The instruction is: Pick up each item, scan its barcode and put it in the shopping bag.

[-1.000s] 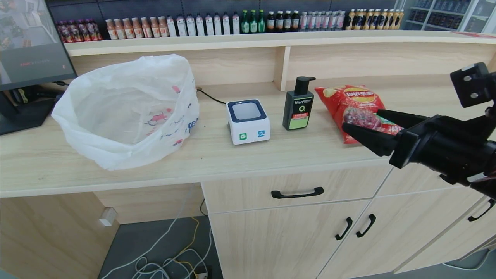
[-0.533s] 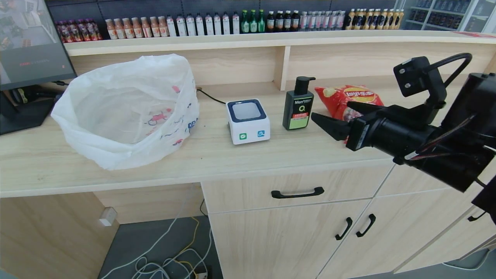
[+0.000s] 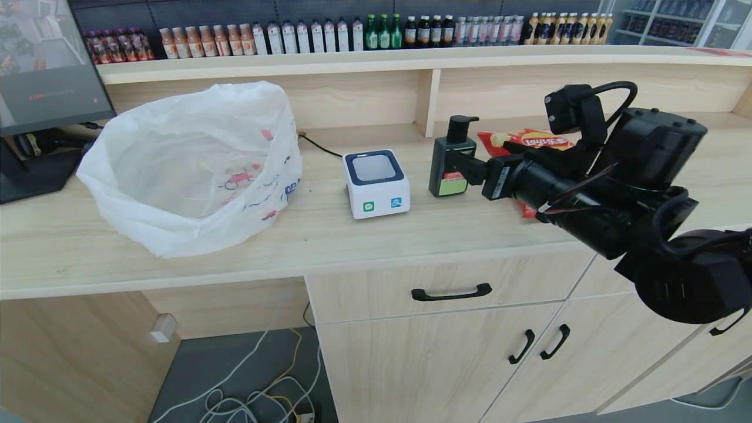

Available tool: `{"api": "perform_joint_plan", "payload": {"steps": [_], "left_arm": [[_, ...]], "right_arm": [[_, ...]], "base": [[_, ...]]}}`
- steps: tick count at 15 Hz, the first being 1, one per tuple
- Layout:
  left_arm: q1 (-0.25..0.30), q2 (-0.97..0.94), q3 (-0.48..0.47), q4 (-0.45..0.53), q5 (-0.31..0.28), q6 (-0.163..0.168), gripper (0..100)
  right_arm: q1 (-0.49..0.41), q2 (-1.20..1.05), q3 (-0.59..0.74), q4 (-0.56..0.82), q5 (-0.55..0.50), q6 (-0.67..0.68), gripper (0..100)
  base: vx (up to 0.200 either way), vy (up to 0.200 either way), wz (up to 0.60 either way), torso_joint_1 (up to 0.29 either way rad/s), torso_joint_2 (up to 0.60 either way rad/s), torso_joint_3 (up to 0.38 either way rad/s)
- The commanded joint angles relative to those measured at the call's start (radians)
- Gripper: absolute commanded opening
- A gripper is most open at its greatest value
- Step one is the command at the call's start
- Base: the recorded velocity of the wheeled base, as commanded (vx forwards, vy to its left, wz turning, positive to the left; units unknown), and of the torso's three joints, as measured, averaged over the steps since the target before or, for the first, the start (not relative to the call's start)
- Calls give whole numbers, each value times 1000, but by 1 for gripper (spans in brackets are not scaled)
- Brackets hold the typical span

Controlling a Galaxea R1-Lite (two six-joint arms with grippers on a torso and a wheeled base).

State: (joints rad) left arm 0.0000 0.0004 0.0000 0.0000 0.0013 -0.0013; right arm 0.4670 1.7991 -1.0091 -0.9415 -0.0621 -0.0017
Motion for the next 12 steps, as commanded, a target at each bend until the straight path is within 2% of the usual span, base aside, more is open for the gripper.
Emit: {"api": "perform_joint_plan", "payload": {"steps": [1,12], "left_arm": [[0,0,0,0,0,0,100],[0,0,0,0,-1,0,100]], "right_arm": [[-2,40,-32,0,-4,-1,100],[-19,183,-200,0,-4,-46,100]], "base": [[0,0,0,0,0,0],[0,0,0,0,0,0]]}}
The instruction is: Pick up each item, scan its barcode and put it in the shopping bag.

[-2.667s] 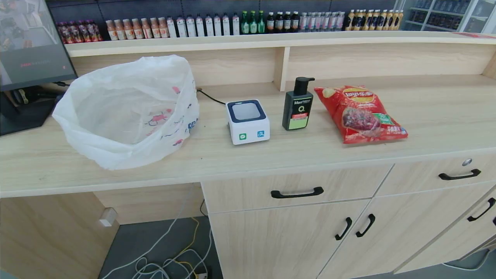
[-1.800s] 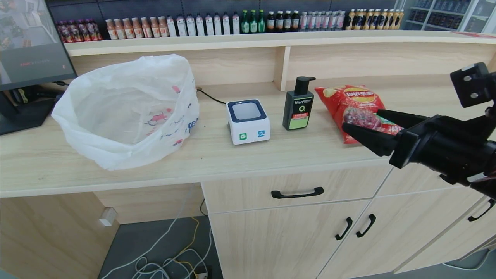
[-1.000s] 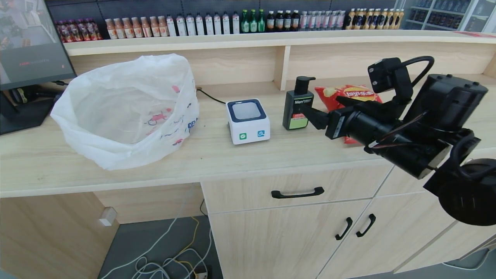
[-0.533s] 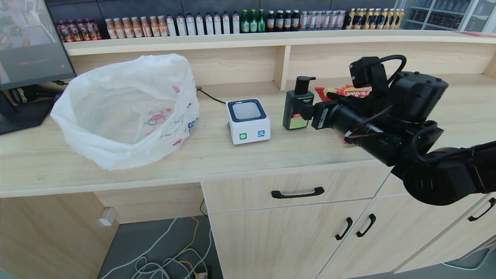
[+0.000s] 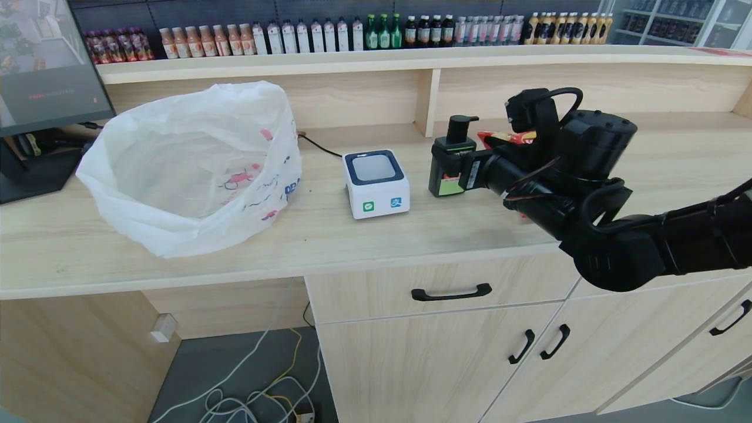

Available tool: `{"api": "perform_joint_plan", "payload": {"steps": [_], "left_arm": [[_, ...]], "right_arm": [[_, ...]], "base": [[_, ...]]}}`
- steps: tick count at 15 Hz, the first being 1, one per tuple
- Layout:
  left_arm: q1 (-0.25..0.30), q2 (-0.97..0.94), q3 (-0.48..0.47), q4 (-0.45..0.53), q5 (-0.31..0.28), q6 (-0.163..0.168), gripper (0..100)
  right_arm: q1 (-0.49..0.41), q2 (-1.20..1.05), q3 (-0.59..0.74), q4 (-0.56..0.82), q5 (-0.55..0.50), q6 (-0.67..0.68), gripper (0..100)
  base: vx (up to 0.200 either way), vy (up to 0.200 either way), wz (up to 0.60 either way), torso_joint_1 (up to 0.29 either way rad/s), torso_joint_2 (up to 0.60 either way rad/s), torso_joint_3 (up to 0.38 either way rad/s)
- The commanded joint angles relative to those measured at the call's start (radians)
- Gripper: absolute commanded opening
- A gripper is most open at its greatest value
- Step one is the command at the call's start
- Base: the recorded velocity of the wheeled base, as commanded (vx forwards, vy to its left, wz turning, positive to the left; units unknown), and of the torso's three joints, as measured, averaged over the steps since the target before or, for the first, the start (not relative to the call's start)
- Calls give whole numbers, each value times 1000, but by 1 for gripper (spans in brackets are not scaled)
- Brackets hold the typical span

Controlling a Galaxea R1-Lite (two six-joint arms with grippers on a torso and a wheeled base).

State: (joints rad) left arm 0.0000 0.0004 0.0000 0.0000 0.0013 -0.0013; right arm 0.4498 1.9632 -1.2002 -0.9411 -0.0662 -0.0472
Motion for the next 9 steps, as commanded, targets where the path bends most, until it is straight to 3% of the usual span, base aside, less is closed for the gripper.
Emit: {"api": "perform_joint_plan", "payload": {"steps": [1,9], "left_arm": [[0,0,0,0,0,0,100],[0,0,0,0,0,0,100]], "right_arm": [[-2,29,-25,-1,0,0,100],[-40,111,-131,1,-4,-2,100]], "base": [[0,0,0,0,0,0],[0,0,0,0,0,0]]}}
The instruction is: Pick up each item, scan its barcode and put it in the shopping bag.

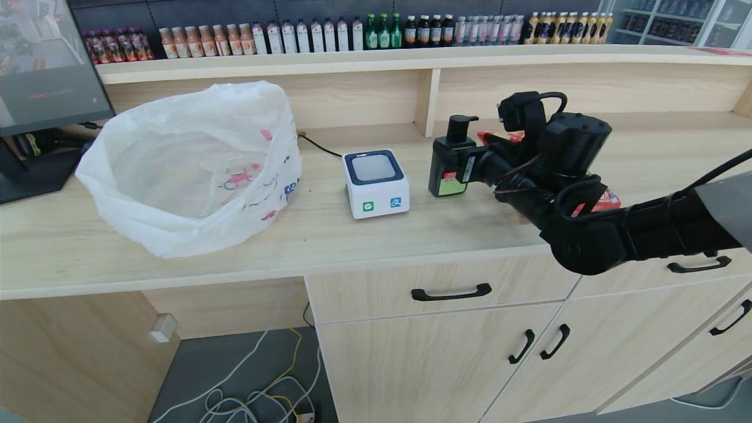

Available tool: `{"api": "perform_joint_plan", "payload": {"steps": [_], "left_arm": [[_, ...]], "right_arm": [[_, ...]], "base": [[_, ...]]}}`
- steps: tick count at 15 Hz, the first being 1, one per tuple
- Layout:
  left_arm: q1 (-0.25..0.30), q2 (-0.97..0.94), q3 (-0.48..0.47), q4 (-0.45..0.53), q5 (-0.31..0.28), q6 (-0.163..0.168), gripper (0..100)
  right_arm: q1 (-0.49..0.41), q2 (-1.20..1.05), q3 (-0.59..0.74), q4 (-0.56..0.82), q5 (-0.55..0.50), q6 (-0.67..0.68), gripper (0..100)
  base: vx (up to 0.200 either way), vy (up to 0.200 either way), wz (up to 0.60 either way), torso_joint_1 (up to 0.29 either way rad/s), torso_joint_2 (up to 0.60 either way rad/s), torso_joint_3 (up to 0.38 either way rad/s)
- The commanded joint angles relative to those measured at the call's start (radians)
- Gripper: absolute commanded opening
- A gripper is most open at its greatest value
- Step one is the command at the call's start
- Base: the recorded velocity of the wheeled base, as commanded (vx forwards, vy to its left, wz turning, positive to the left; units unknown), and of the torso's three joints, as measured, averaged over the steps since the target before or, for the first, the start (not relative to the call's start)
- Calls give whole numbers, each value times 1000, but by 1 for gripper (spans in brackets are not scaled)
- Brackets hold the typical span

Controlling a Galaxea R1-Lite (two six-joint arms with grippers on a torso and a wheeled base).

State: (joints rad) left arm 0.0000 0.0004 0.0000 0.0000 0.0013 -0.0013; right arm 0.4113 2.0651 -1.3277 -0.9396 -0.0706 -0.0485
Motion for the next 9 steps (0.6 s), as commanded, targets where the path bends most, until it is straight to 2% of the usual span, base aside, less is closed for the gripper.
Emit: {"api": "perform_joint_plan", "payload": {"steps": [1,9], "left_arm": [[0,0,0,0,0,0,100],[0,0,0,0,0,0,100]], "right_arm": [[-2,21,1,-1,0,1,100],[-5,78,-70,-2,-1,2,100]], "base": [[0,0,0,0,0,0],[0,0,0,0,0,0]]}}
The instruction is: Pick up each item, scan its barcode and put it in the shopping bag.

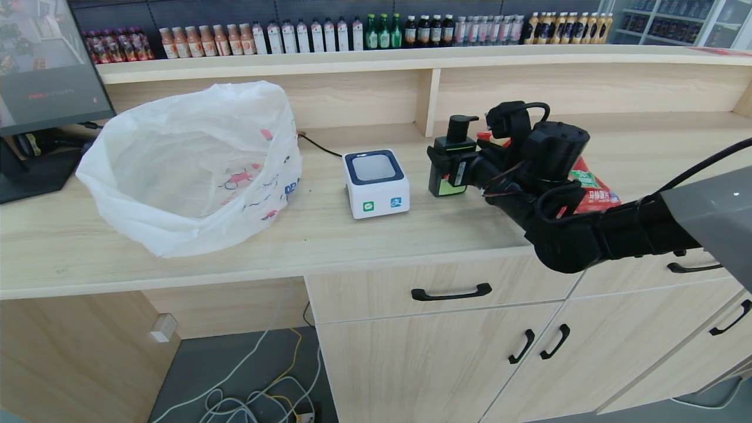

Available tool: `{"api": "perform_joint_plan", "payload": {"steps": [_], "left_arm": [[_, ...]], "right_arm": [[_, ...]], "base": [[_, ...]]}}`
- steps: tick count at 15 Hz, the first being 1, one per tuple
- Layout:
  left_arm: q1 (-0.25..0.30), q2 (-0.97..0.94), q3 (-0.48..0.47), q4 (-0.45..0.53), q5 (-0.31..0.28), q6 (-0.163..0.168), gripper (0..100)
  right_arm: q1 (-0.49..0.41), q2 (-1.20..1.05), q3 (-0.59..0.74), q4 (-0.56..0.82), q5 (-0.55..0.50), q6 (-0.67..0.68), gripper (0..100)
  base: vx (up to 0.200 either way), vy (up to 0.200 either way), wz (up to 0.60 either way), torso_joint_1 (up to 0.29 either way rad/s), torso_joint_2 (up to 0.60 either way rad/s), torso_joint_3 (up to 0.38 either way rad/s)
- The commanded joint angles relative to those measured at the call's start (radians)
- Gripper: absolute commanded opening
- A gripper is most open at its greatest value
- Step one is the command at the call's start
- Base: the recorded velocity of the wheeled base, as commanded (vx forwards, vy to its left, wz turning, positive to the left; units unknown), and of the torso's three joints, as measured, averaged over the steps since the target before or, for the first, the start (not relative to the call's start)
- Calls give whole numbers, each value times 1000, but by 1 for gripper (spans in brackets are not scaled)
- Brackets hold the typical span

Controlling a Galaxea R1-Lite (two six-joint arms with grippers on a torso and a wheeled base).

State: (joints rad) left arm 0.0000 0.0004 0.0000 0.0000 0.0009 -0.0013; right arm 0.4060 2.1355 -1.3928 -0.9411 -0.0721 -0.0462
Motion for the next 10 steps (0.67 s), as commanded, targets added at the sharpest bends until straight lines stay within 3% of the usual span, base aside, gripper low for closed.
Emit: {"api": "perform_joint_plan", "payload": {"steps": [1,10], "left_arm": [[0,0,0,0,1,0,100],[0,0,0,0,1,0,100]], "right_arm": [[1,9,-3,-1,0,0,100],[2,15,-3,-2,0,0,100]], "base": [[0,0,0,0,0,0],[0,0,0,0,0,0]]}}
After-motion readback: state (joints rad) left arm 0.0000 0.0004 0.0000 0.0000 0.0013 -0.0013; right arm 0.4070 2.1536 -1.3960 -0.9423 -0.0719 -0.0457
